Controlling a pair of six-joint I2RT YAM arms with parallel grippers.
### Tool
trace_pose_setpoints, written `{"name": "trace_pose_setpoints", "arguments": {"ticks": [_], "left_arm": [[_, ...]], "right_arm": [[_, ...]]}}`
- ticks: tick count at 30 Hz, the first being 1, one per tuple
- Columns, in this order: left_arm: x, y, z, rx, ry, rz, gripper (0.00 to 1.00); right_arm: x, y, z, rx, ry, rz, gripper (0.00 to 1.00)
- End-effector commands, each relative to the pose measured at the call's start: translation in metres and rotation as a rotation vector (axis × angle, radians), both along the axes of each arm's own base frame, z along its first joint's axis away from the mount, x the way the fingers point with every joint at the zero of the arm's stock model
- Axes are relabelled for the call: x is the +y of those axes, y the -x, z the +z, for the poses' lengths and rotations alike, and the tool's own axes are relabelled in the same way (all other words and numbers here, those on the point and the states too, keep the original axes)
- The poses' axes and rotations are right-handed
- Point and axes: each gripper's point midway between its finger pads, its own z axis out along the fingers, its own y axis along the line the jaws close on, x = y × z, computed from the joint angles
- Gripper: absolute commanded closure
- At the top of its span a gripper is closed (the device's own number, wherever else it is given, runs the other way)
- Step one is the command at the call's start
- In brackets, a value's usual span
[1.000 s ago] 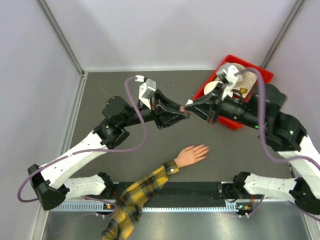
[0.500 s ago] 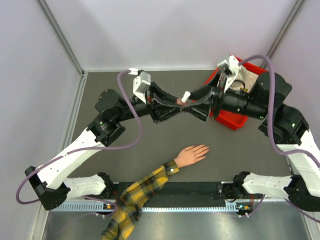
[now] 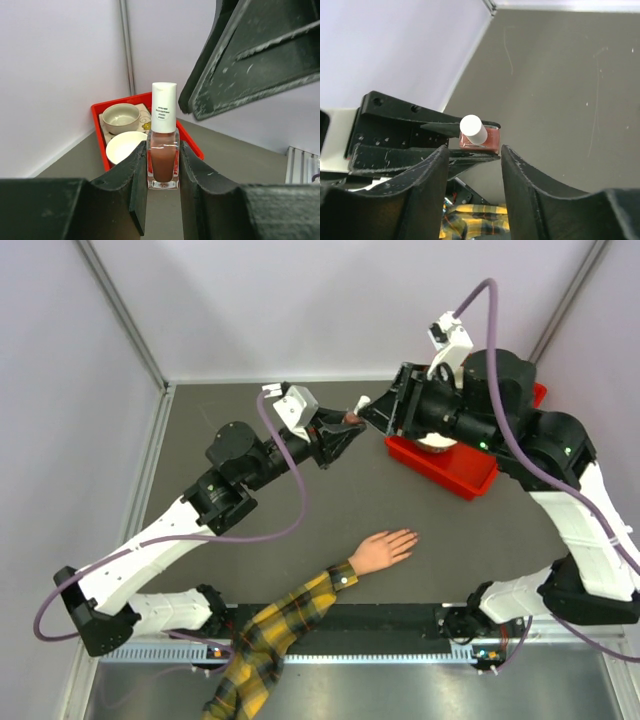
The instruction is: Paint the nails
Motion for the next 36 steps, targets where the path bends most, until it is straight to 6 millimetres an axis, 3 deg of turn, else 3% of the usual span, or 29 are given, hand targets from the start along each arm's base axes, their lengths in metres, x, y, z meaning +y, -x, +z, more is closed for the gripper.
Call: {"name": "trace_pose_setpoints", "arguments": {"ticks": [1,17,23,24,27,28,29,30,31,32,33,34,35,36], "left_arm": [[0.002,-0.005,0.012,-0.039,0.049,0.041,1.00],[-0.007,0.002,-0.004,0.007,0.021,0.012,1.00],[-0.007,0.005,-0.001,0.004,0.023,0.011,1.00],[-0.007,0.005,0.000,0.003,0.026,0.009,1.00],[-0.006,0.013,0.008,0.027,0.067,-0.026,1.00],[-0.006,0.018,0.007,0.058,0.098,-0.050,1.00],[-0.004,0.030,0.019,0.040,0.136,-0.102,1.00],[-0.003,0.038,0.023,0.046,0.154,-0.141,1.00],[-0.003,0.047,0.027,0.072,0.178,-0.189,1.00],[-0.006,0.067,0.031,0.064,0.172,-0.292,1.00],[-0.005,0.078,0.037,0.057,0.186,-0.349,1.00],[-0.005,0.092,0.042,0.095,0.201,-0.426,1.00],[-0.007,0.114,0.043,0.093,0.178,-0.547,1.00],[-0.006,0.126,0.047,0.093,0.178,-0.622,1.00]], "right_arm": [[0.001,0.002,0.007,0.023,-0.034,-0.035,0.57],[0.006,-0.016,-0.005,-0.003,0.057,-0.077,0.75],[0.008,-0.014,-0.014,0.021,0.075,-0.063,0.79],[0.009,-0.013,-0.015,0.023,0.079,-0.057,0.81],[0.005,-0.008,-0.017,0.003,0.106,-0.030,1.00],[0.006,-0.006,-0.009,-0.043,0.089,-0.001,1.00],[0.009,-0.001,-0.004,-0.088,0.087,0.047,1.00],[0.015,0.008,-0.016,-0.129,0.134,0.144,1.00],[0.005,0.022,-0.001,-0.204,0.107,0.198,1.00],[0.014,0.043,0.012,-0.325,0.084,0.359,1.00],[0.016,0.057,0.003,-0.361,0.091,0.452,1.00],[0.006,0.081,0.016,-0.447,0.055,0.536,1.00],[0.008,0.111,0.015,-0.538,0.033,0.712,1.00],[0.003,0.126,0.018,-0.588,0.014,0.772,1.00]]}}
